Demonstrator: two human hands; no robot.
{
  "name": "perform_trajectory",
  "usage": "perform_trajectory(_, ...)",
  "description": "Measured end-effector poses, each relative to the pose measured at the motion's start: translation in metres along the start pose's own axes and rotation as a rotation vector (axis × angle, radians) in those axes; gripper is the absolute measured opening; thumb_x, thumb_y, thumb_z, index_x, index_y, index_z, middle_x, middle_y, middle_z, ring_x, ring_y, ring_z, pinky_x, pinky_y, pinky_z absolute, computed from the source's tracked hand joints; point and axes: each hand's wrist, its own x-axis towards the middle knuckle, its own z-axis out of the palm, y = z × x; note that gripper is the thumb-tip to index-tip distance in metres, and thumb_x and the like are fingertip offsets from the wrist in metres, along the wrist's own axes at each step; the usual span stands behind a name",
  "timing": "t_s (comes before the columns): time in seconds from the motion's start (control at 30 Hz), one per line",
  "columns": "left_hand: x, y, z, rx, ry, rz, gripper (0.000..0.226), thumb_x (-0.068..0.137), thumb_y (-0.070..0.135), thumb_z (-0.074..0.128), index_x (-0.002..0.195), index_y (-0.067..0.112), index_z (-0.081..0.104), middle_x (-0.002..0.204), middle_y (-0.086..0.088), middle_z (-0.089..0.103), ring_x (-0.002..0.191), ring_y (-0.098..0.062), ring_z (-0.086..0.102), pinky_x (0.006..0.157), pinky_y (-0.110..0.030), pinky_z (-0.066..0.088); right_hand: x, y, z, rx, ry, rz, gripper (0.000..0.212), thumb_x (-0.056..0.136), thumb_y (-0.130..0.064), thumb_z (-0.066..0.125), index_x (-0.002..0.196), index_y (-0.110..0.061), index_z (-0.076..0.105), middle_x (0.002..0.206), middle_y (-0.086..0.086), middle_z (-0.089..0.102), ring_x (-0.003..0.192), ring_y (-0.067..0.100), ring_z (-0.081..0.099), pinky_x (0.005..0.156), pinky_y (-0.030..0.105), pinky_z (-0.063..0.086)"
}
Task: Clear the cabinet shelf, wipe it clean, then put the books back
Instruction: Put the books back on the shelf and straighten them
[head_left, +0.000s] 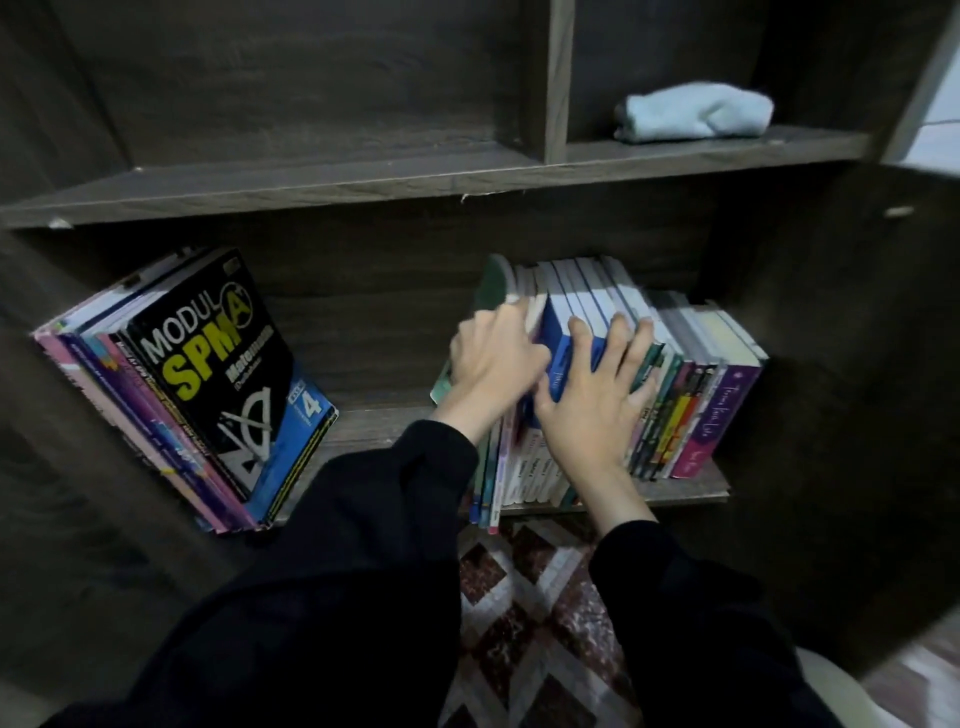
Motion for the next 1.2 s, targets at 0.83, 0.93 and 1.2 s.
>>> perform_trajectory(0.83,-0.038,-0.099,0.111,0.116,-0.247,-0.035,0.137,0.064,0.047,0.081,0.132,0.044,-0.038,0.158,-0.015,0.016,0.143,-0.035,0.022,0.113,-0.054,0.026,-0.003,0.024,-0.002,0.088,0.060,-0.146,0.083,0.070,-0.003,0.064,0.143,-0.022,0.031,0.152,0.011,0.024,0.143,0.026,0.004,0.105,0.060,0.025)
perform_trajectory(0.93,-0.028,-0.099,0.106,0.158,-0.315,-0.029,0.142,0.060,0.050,0.083,0.128,0.044,-0.042,0.159,-0.019,0.001,0.144,-0.040,0.013,0.115,-0.056,0.019,-0.003,0.023,0.000,0.096,0.089,-0.142,0.081,0.068,-0.003,0.064,0.142,-0.022,0.034,0.150,0.012,0.027,0.143,0.027,0.007,0.105,0.060,0.024)
perform_trajectory(1.2,-0.026,-0.095,0.099,0.221,-0.414,-0.068,0.138,0.065,0.053,0.079,0.142,0.032,-0.033,0.156,-0.024,0.004,0.140,-0.042,0.021,0.110,-0.052,0.027,-0.006,0.010,-0.009,0.137,0.134,-0.057,0.055,0.080,-0.019,0.040,0.134,-0.020,0.048,0.152,0.008,0.032,0.146,0.025,0.009,0.113,0.061,-0.001)
